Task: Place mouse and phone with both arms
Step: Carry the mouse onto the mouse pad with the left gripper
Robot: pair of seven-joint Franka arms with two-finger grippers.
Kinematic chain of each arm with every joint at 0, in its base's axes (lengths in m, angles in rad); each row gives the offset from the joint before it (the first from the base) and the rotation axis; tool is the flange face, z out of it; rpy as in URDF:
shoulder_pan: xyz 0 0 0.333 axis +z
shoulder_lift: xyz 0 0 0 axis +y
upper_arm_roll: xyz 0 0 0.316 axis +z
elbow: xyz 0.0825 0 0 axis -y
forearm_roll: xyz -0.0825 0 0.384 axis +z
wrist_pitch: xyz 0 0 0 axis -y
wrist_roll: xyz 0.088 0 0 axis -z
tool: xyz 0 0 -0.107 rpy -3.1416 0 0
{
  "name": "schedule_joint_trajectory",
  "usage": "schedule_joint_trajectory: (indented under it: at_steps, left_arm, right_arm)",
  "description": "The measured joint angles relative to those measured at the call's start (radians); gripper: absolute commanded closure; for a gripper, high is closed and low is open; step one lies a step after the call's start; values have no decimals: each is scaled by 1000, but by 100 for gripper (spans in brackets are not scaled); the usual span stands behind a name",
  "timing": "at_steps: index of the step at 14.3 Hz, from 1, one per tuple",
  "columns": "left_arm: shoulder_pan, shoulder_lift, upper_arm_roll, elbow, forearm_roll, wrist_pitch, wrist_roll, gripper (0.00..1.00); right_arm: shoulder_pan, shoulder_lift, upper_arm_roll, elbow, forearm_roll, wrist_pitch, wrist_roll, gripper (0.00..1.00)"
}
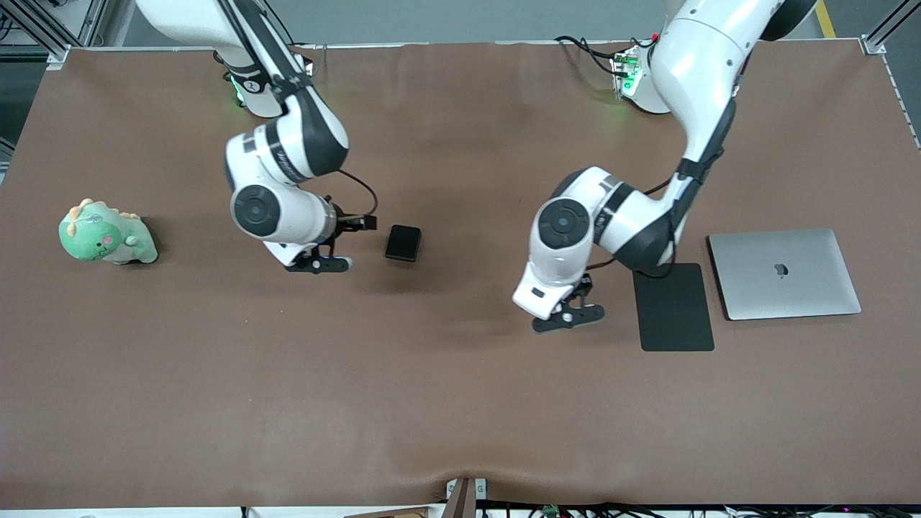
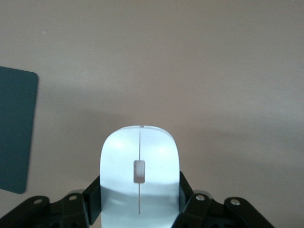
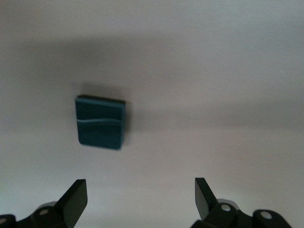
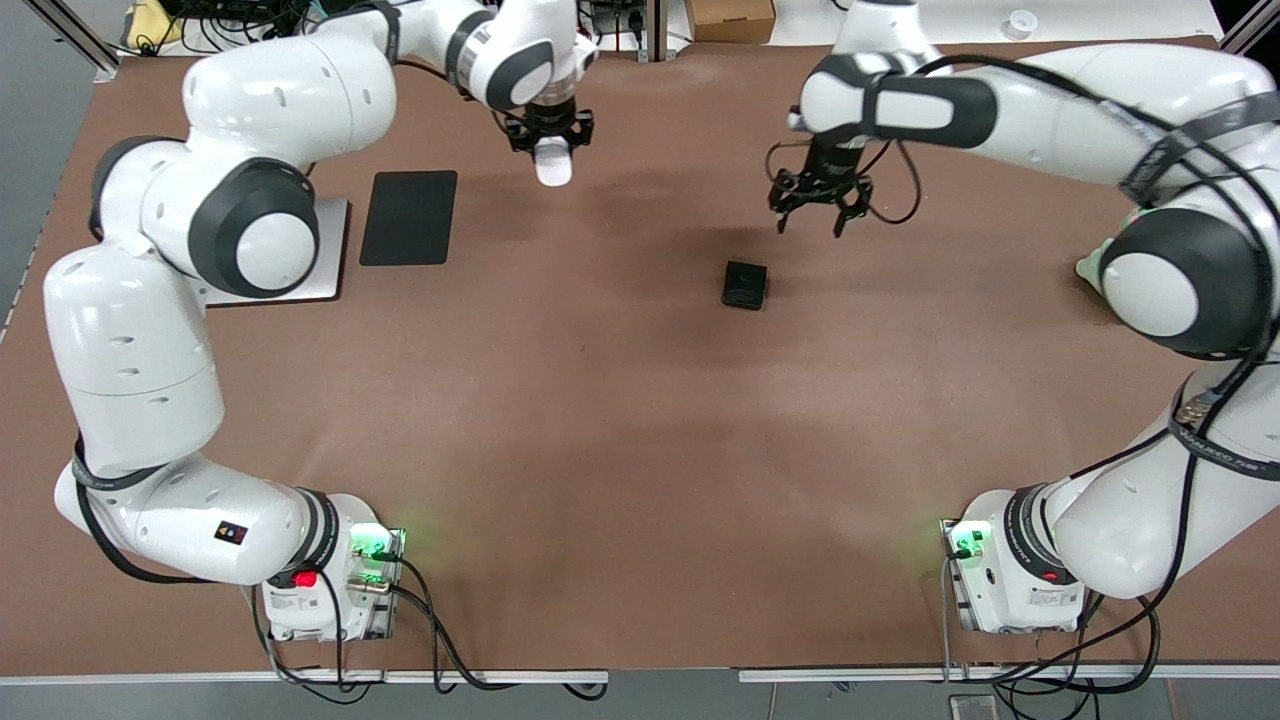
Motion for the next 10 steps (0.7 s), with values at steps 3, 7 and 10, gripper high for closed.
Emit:
schedule_joint_trajectory:
  at_steps: [3,7,10]
  left_arm:
    - [82,-11,0,-35,0,0,115,100]
    - [219,-29,-1,-104,0,43,322,100]
    - [324,-49,-9,-189,0,127,478,100]
  right_arm:
    - [46,61,0,-1,30,95,29,0]
    - [74,104,0,-1,33,193,67,0]
    - [99,141,0,0,39,257,115,0]
